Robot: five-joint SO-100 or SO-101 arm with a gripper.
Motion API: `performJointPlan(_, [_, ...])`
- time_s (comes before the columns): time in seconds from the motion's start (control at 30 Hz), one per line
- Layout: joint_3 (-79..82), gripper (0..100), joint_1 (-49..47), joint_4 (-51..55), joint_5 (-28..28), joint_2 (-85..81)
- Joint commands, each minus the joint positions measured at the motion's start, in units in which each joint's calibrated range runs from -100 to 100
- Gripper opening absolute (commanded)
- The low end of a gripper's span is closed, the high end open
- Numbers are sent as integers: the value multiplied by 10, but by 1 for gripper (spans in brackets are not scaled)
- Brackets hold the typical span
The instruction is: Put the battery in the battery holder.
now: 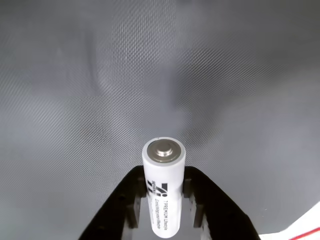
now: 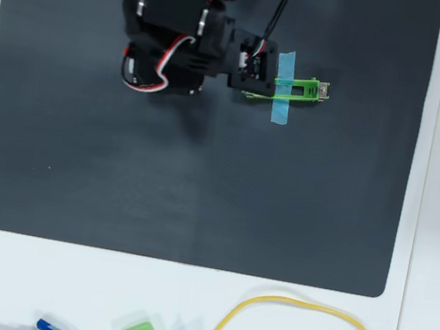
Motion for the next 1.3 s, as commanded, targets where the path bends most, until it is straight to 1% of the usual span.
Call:
performJointPlan(0.0, [12, 0, -43, 8, -16, -51])
performJointPlan(0.23, [15, 0, -65, 9, -7, -81])
performJointPlan(0.37, [26, 0, -65, 10, 27, -81])
performJointPlan(0.43, [32, 0, -58, 10, 32, -81])
performJointPlan(0.63, [38, 0, -55, 10, 12, -74])
performJointPlan(0.87, [39, 0, -71, 21, -46, -79])
performJointPlan(0.97, [39, 0, -97, 22, -48, -81])
performJointPlan(1.1, [39, 0, -104, 22, -47, -81])
performJointPlan(1.2, [33, 0, -105, 43, -47, -82])
performJointPlan(1.27, [31, 0, -124, 50, -50, -82])
